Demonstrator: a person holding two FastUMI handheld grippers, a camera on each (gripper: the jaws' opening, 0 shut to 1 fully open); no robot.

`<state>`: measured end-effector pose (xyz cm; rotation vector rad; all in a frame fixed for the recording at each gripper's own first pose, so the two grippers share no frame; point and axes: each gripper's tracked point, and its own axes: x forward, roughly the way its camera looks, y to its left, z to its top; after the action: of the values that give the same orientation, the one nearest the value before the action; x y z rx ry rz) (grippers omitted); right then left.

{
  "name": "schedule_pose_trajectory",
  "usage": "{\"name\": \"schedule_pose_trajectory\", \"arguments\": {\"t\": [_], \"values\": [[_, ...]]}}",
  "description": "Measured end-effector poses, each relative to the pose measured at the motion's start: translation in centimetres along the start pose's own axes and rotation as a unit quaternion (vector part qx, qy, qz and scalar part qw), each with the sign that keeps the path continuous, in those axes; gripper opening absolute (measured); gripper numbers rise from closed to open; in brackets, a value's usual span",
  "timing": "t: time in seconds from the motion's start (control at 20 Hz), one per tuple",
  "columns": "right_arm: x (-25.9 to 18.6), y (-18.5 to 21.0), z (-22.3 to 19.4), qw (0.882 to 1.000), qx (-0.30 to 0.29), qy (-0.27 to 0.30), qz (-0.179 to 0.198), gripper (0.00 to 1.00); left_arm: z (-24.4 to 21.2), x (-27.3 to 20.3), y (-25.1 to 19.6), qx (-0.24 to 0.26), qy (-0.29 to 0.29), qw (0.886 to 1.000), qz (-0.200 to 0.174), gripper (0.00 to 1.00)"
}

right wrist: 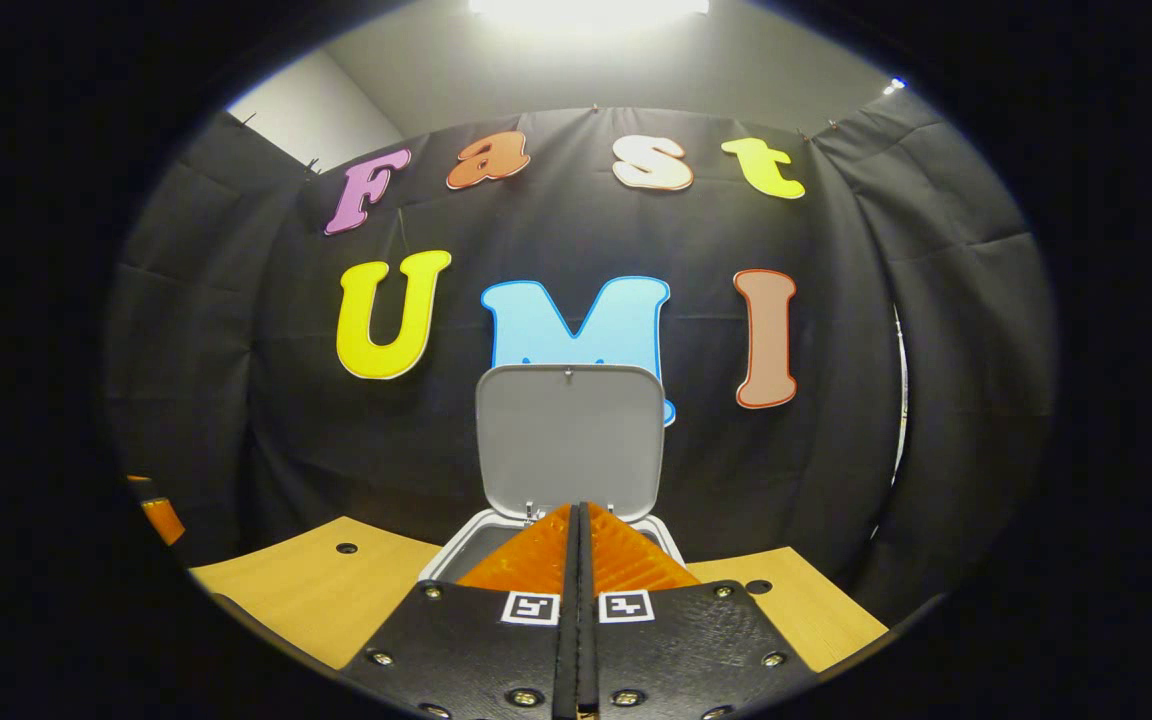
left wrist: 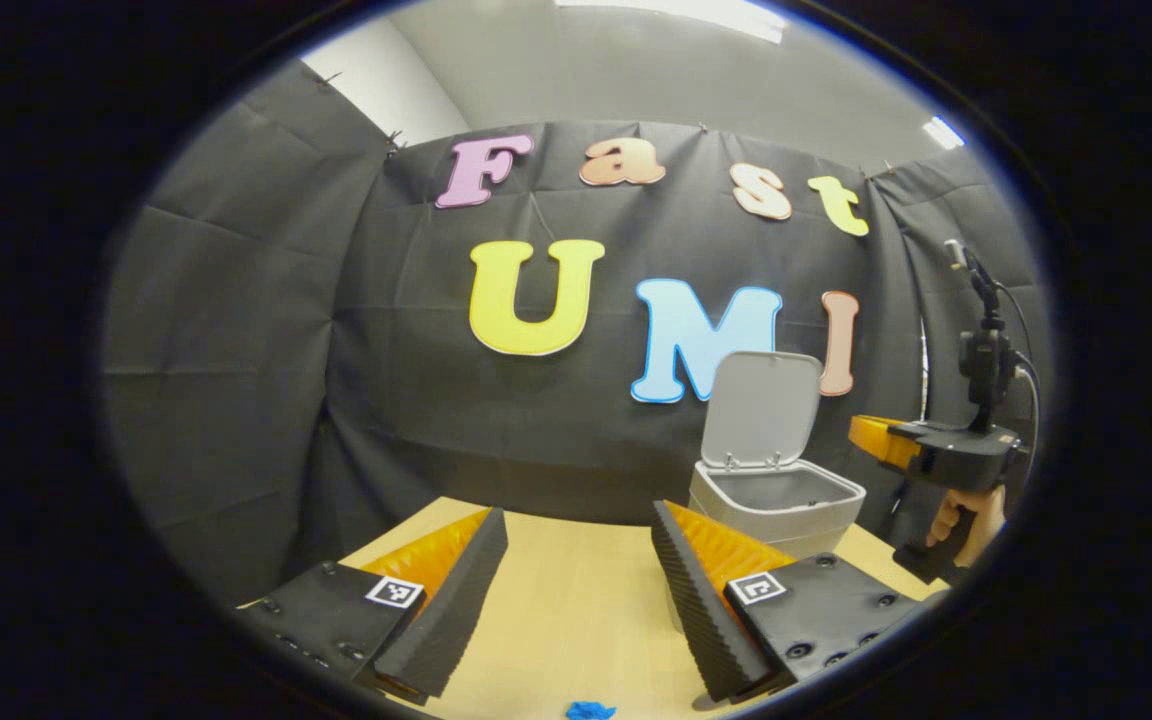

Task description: Press the lid of the desktop garbage bin to open it, pick up the crumpled paper on the desktop and throw it into the bin, then pick up the pop can on the desktop and drop it into the bin, and finally close the garbage bin lid.

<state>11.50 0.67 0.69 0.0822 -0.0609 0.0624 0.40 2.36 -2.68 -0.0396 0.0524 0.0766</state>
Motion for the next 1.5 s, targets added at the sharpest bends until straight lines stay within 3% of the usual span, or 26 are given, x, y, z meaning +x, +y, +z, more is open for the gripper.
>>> {"name": "schedule_pose_trajectory", "arguments": {"t": [0.7, 0.75, 0.9, 0.95, 1.0, 1.1, 1.2, 1.5], "values": [[-7.9, 0.0, -1.4, 1.0, 0.008, 0.024, -0.017, 0.02, -3.4, -0.4, -1.1, 0.021, 0.021, 0.999, -0.034, 0.94], [-8.4, 0.1, -1.5, 1.0, 0.007, 0.026, -0.016, 0.07, -3.7, -0.4, -1.0, 0.021, 0.023, 0.999, -0.036, 0.95], [-9.5, 0.1, -2.3, 0.999, 0.006, 0.037, -0.013, 0.35, -4.9, -0.7, -1.1, 0.021, 0.034, 0.998, -0.04, 0.95], [-10.0, 0.5, -2.3, 0.999, 0.007, 0.04, -0.011, 0.39, -5.6, -0.9, -1.1, 0.019, 0.039, 0.998, -0.04, 0.95], [-10.2, 0.5, -2.4, 0.999, 0.009, 0.042, -0.012, 0.61, -6.2, -1.1, -1.1, 0.018, 0.043, 0.998, -0.041, 0.95], [-11.0, 1.0, -2.3, 0.999, 0.015, 0.04, -0.009, 0.82, -7.6, -1.3, -1.2, 0.021, 0.054, 0.997, -0.046, 0.95], [-11.7, 0.9, -1.8, 0.999, 0.019, 0.028, -0.015, 0.9, -9.1, -1.3, -1.1, 0.029, 0.067, 0.996, -0.052, 0.95], [-13.0, 0.6, -1.9, 0.999, 0.008, 0.019, -0.035, 0.92, -14.3, -1.2, -1.0, 0.029, 0.11, 0.992, -0.061, 0.95]]}}
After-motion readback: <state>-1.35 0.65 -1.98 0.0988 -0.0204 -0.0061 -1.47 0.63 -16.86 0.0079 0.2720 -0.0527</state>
